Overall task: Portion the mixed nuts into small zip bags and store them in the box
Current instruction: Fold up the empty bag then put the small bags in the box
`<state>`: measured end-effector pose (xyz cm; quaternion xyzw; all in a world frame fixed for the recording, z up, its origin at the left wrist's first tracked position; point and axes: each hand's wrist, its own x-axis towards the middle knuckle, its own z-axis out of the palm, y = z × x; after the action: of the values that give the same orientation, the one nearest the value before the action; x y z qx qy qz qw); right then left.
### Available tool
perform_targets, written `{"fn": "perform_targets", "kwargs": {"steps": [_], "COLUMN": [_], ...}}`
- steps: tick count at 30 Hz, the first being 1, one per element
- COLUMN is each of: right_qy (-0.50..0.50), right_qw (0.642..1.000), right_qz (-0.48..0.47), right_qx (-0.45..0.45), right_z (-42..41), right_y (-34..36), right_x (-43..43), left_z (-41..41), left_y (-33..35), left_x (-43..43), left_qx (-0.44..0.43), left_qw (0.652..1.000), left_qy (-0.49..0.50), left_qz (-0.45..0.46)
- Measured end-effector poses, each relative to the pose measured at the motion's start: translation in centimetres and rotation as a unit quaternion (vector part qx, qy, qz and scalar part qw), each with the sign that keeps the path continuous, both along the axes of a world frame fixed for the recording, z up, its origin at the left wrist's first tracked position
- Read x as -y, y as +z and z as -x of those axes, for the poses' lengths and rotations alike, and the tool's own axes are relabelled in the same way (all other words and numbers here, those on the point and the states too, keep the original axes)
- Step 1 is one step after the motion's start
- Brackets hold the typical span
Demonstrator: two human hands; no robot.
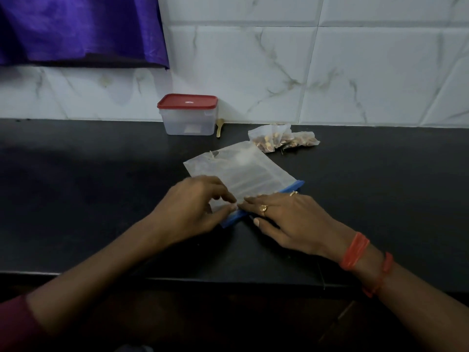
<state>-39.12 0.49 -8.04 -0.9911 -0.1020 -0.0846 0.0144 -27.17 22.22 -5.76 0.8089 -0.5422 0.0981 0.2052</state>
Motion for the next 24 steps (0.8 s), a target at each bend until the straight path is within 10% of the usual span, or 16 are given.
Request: {"fn": "perform_targets", "kwargs": {"steps": [24], "right_qy": [-0.121], "right_qw": [0.992], "right_qz": [-0.010], "right_qx": [0.030], "right_z": [1.0], "right_y": [1.4], "right_x": [7.6], "left_z": [-0.1], "left_y": [-2.0], "left_x": [-1.4], "left_qx": [0.060], "left_qw": [0.997], "left_qy": [0.012], "left_qz": [-0.035]}}
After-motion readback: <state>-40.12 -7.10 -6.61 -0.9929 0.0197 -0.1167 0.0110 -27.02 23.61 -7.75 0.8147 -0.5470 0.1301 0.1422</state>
